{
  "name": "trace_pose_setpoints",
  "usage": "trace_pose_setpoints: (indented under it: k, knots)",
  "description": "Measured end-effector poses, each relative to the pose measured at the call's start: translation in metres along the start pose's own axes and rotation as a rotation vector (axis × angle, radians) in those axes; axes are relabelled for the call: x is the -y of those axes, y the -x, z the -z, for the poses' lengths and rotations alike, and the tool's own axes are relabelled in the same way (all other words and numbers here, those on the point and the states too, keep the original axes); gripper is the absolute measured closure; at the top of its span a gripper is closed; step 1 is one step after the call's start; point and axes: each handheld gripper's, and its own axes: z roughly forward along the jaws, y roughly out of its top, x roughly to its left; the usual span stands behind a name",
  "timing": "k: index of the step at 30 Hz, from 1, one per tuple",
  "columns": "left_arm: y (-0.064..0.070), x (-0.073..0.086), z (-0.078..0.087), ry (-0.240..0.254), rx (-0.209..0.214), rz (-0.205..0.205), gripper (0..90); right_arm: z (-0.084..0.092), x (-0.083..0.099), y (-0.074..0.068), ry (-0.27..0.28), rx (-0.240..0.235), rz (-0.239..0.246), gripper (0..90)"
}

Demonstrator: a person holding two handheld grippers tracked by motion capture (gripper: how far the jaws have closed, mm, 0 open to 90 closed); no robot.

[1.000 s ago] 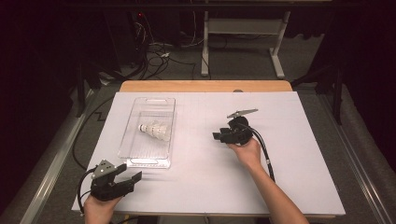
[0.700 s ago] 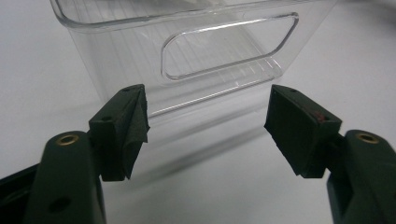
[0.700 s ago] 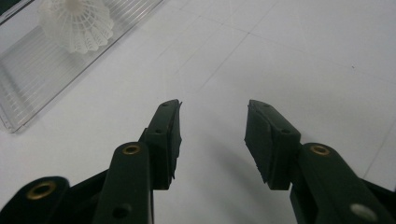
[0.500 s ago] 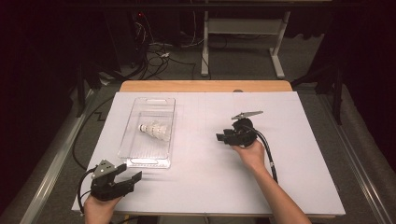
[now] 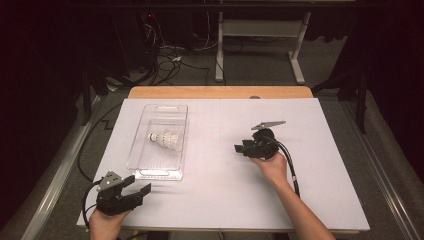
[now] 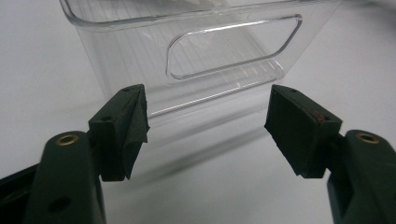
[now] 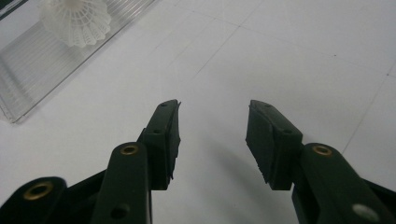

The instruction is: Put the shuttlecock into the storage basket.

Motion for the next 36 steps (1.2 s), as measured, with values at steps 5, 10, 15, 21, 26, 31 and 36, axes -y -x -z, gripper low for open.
trace_pose_setpoints:
  k: [5, 10, 15, 21, 26, 31, 36]
  knots:
    - [-0.001, 0.000, 0.000, -0.003, 0.002, 0.002, 30.6, 0.003, 0.003, 0.000, -0.003, 0.002, 0.005, 54.6]
    - [-0.001, 0.000, 0.000, -0.002, -0.002, 0.003, 30.6, 0.007, 0.005, 0.002, 0.000, 0.006, 0.004, 54.3]
    - [-0.001, 0.000, 0.001, -0.002, -0.004, 0.005, 30.6, 0.011, 0.007, 0.003, 0.007, 0.008, 0.005, 54.2]
    - [-0.001, 0.000, 0.001, -0.001, -0.005, 0.008, 30.6, 0.015, 0.011, 0.005, 0.005, 0.012, 0.001, 54.2]
    - [-0.001, 0.000, 0.001, -0.003, -0.003, 0.006, 30.7, 0.019, 0.013, 0.007, 0.011, 0.020, 0.000, 54.2]
    - [-0.001, 0.000, 0.001, -0.002, -0.003, 0.006, 30.6, 0.024, 0.016, 0.008, 0.013, 0.023, -0.001, 54.1]
    - [-0.001, 0.000, 0.000, -0.003, -0.002, 0.006, 30.7, 0.028, 0.019, 0.009, 0.013, 0.027, 0.003, 54.0]
